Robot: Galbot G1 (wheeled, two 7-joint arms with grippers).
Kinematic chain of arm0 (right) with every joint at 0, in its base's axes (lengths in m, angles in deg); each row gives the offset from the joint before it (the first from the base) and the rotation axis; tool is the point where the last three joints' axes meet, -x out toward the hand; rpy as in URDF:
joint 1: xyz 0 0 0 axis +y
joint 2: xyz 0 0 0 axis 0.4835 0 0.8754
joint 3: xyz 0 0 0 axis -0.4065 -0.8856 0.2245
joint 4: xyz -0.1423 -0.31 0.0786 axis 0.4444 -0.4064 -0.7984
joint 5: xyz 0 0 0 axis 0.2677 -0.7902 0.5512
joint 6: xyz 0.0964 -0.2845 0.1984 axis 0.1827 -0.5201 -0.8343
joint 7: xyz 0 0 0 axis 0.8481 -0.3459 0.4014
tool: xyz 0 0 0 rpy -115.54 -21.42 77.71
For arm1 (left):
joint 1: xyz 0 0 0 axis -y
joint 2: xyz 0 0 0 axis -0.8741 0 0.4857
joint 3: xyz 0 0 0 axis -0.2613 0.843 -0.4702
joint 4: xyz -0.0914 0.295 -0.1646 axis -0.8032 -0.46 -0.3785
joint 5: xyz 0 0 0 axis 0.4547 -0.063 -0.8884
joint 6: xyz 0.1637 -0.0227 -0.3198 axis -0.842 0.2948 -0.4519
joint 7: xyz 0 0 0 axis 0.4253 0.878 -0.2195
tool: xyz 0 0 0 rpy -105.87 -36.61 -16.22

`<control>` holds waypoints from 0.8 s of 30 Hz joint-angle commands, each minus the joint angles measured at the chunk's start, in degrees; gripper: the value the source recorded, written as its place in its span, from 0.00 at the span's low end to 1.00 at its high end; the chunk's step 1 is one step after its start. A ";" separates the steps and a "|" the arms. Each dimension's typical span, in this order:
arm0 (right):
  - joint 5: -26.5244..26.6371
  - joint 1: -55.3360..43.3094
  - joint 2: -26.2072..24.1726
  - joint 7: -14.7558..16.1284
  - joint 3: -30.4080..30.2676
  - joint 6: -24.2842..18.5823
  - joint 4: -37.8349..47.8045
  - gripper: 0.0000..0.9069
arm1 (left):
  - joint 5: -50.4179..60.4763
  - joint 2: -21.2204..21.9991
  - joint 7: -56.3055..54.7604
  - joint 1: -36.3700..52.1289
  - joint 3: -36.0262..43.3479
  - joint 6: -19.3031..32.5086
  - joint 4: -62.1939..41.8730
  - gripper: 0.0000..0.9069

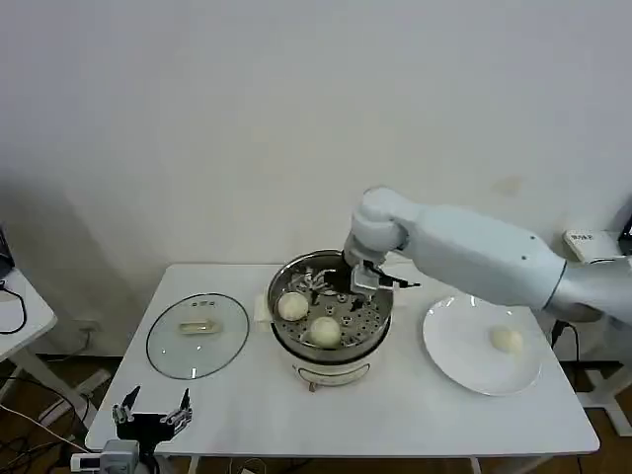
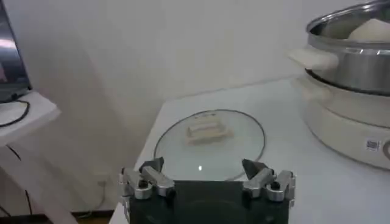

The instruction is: Take steamed baozi put them in steamer then cover it.

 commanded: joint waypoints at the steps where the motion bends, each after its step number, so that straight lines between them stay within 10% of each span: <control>1: 12.39 -4.18 -10.71 -1.14 -0.89 12.86 -2.53 1.00 | -0.15 -0.31 0.11 0.30 0.22 -0.10 -0.07 1.00; 10: 21.85 -1.78 -26.24 -2.39 0.35 25.06 -2.14 1.00 | -0.97 -1.19 0.51 1.61 0.84 -0.35 -0.10 1.00; 24: 9.27 18.59 -37.77 2.44 17.07 33.87 2.36 1.00 | -1.40 -2.70 0.67 2.15 2.72 -0.40 -1.46 1.00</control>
